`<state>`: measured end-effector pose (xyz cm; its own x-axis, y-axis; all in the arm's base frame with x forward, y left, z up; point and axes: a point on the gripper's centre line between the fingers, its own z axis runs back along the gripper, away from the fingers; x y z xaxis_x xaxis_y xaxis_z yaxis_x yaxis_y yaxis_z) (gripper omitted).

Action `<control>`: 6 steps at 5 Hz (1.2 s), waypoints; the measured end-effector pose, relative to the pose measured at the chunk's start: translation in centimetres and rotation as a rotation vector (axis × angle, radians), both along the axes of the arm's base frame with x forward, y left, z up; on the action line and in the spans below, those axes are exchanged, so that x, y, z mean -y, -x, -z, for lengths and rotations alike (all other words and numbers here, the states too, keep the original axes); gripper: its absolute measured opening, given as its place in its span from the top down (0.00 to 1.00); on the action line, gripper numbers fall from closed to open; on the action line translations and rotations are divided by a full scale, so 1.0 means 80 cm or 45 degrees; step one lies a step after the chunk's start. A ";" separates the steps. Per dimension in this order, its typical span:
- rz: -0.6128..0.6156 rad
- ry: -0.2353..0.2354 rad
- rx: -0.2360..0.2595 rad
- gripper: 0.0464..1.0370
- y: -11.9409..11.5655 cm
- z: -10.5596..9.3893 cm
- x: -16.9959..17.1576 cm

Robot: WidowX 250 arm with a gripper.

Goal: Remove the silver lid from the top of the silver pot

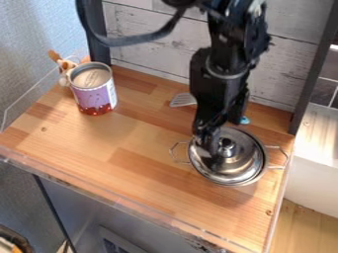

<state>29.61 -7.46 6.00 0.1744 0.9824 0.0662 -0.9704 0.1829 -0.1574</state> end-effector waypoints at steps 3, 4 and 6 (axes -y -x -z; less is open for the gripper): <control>0.073 -0.019 -0.013 0.36 -0.006 0.016 0.024; 0.071 -0.029 -0.010 0.63 -0.006 0.016 0.022; 0.072 -0.038 -0.004 0.76 -0.008 0.012 0.022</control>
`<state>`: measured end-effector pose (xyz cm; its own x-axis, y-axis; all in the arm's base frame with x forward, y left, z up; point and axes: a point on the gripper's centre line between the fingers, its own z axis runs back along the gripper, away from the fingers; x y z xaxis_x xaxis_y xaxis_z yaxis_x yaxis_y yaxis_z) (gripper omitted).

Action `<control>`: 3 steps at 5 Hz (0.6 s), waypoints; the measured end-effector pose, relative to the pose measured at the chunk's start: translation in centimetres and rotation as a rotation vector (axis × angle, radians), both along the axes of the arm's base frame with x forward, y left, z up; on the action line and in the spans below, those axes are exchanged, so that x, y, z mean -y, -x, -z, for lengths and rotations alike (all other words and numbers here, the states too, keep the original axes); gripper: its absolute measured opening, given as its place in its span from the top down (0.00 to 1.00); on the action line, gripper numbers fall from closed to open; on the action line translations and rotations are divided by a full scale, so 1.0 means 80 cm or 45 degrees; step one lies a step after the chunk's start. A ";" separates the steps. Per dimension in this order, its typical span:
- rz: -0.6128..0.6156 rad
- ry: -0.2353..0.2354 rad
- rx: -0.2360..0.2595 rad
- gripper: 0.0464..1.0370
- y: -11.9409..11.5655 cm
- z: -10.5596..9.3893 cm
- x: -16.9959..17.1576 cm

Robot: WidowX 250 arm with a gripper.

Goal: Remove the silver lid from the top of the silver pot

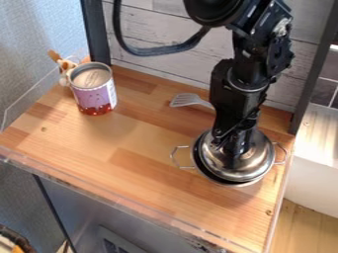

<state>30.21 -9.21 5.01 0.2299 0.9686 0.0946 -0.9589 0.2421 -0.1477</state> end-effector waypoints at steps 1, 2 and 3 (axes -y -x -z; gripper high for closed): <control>-0.003 -0.028 0.000 0.76 0.003 -0.010 -0.006; -0.035 -0.057 0.157 0.76 -0.002 -0.062 -0.019; -0.132 -0.080 0.232 0.76 -0.007 -0.088 -0.051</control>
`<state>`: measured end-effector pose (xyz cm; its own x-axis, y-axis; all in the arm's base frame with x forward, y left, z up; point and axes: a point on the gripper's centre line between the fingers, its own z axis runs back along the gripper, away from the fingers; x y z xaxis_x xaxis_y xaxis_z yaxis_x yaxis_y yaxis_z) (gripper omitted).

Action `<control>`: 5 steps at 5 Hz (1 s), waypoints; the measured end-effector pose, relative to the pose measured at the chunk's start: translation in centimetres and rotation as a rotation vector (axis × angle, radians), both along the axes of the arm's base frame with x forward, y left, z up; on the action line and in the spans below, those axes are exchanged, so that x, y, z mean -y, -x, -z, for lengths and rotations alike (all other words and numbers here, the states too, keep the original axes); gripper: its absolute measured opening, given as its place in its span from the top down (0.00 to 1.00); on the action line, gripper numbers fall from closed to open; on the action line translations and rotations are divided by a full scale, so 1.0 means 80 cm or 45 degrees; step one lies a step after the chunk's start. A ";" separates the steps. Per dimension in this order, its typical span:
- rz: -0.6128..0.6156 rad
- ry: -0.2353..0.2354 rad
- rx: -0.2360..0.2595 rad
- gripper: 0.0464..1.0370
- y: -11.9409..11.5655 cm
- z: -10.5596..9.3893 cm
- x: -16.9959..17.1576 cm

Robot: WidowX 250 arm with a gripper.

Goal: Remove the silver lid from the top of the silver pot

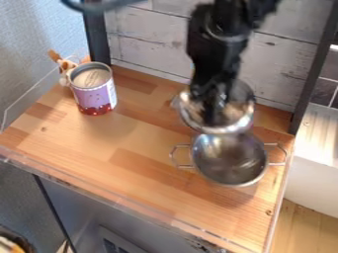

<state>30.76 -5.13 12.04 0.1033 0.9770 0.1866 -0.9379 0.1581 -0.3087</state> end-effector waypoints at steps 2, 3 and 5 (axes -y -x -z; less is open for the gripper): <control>-0.238 0.024 0.021 0.76 0.005 0.002 -0.080; -0.308 0.031 -0.002 0.76 0.016 0.025 -0.111; -0.305 0.024 -0.044 0.76 0.027 0.089 -0.122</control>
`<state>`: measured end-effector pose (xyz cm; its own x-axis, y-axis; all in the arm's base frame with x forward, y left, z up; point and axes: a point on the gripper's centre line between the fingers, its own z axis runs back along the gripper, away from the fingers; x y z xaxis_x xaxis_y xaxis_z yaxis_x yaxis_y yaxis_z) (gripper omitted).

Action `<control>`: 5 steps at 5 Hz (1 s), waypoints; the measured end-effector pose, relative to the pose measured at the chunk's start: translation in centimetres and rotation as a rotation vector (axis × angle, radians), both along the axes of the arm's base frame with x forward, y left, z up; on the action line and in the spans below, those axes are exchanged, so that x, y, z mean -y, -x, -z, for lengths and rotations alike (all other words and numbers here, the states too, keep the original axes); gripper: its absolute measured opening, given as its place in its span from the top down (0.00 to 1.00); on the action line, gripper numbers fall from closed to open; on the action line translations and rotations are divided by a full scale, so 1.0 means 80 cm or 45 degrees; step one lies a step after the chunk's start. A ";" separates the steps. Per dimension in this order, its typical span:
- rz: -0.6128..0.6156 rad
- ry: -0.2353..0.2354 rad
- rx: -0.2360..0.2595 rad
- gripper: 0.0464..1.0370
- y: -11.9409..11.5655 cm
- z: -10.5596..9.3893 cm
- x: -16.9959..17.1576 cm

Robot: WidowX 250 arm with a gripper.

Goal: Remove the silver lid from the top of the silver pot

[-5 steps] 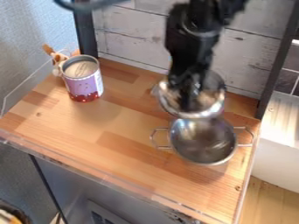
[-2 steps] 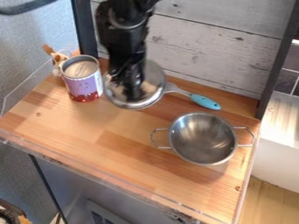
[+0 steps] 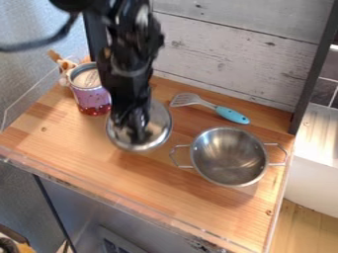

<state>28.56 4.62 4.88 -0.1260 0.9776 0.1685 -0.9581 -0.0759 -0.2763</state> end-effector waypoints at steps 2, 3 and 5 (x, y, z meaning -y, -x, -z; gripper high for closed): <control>-0.004 -0.017 -0.046 0.69 0.000 0.026 -0.002; -0.016 -0.003 -0.097 0.38 0.002 0.030 0.000; -0.021 -0.058 -0.098 0.03 0.000 0.016 0.006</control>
<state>28.52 4.16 3.63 -0.1266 0.9667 0.2223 -0.9754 -0.0806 -0.2050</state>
